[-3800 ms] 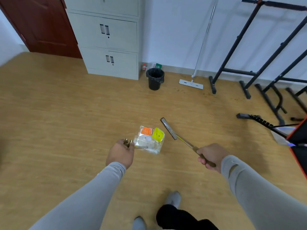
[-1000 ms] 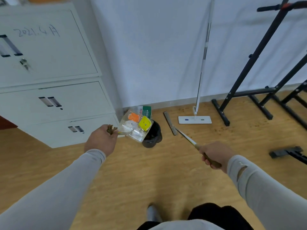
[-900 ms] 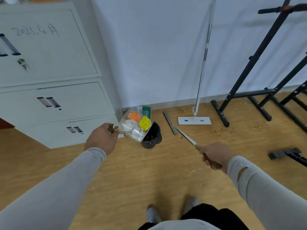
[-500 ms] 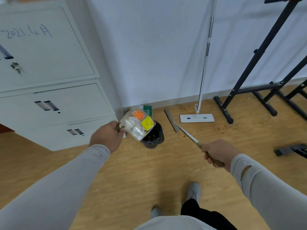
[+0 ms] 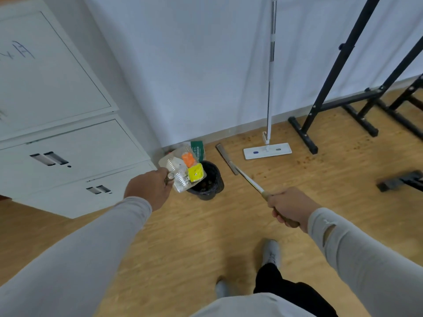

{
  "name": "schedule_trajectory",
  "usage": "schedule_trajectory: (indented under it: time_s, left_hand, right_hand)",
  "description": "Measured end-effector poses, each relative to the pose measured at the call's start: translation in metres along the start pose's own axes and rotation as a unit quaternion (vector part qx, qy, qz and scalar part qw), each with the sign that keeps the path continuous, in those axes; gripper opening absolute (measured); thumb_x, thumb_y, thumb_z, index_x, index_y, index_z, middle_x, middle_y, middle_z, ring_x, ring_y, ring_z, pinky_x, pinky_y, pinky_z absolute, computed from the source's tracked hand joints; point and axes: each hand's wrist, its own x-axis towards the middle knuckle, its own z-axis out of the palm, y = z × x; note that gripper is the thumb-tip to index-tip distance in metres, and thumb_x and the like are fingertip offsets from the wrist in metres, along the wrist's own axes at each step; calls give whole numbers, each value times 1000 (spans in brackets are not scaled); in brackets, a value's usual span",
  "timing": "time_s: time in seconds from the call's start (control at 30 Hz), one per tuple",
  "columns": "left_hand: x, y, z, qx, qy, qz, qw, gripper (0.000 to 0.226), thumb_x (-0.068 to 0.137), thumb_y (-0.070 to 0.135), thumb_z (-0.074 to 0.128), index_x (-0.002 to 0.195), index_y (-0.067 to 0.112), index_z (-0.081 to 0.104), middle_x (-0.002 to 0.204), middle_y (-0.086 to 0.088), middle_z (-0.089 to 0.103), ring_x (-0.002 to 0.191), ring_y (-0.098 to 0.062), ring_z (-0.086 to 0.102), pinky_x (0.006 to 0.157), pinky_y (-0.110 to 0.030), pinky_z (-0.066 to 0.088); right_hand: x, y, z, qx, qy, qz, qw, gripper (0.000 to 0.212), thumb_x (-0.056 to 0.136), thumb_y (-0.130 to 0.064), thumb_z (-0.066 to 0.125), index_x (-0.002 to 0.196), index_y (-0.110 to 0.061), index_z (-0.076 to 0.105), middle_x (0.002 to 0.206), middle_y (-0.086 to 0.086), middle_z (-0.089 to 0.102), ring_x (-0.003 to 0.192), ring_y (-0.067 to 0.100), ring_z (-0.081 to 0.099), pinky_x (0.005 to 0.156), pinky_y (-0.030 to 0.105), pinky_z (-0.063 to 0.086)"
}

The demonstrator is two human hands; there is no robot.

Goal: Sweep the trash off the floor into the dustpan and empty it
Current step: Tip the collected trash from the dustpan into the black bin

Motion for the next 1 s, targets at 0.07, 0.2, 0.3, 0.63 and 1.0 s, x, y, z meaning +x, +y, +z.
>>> schedule_trajectory:
  time_s: [0.07, 0.2, 0.3, 0.63, 1.0]
  left_hand:
    - [4, 5, -1, 24, -7, 28, 999, 29, 101, 44, 42, 110, 22, 59, 93, -1, 68, 83, -28, 66, 69, -35, 52]
    - [10, 12, -3, 67, -18, 63, 996, 28, 101, 42, 40, 104, 20, 56, 90, -2, 67, 79, -28, 65, 67, -36, 52]
    - [13, 15, -2, 76, -29, 73, 994, 25, 101, 42, 40, 99, 20, 53, 87, -2, 67, 76, -28, 65, 67, -36, 52]
    - [16, 31, 0, 134, -56, 126, 981, 29, 103, 40, 38, 113, 19, 55, 95, -2, 68, 80, -27, 67, 63, -32, 46]
    - [18, 48, 4, 202, -68, 184, 960, 23, 102, 35, 42, 113, 20, 55, 99, -2, 68, 82, -29, 67, 61, -31, 41]
  right_hand:
    - [1, 2, 3, 0, -4, -3, 1000, 20, 95, -20, 60, 88, -4, 69, 65, 13, 57, 46, 19, 43, 44, 24, 28]
    - [1, 1, 9, 9, -6, -1, 1000, 20, 94, -17, 59, 88, -1, 69, 63, 12, 57, 44, 19, 45, 43, 24, 30]
    - [2, -1, 12, 17, -8, 7, 1000, 25, 95, -15, 58, 99, 5, 71, 63, 13, 57, 45, 20, 43, 44, 25, 29]
    - [7, -5, 14, 30, -14, 6, 999, 23, 93, -11, 58, 104, 5, 70, 65, 13, 58, 48, 20, 46, 46, 26, 32]
    - [7, 1, 16, 17, -17, 12, 1000, 22, 95, -19, 58, 96, -1, 70, 64, 11, 62, 52, 22, 50, 42, 26, 35]
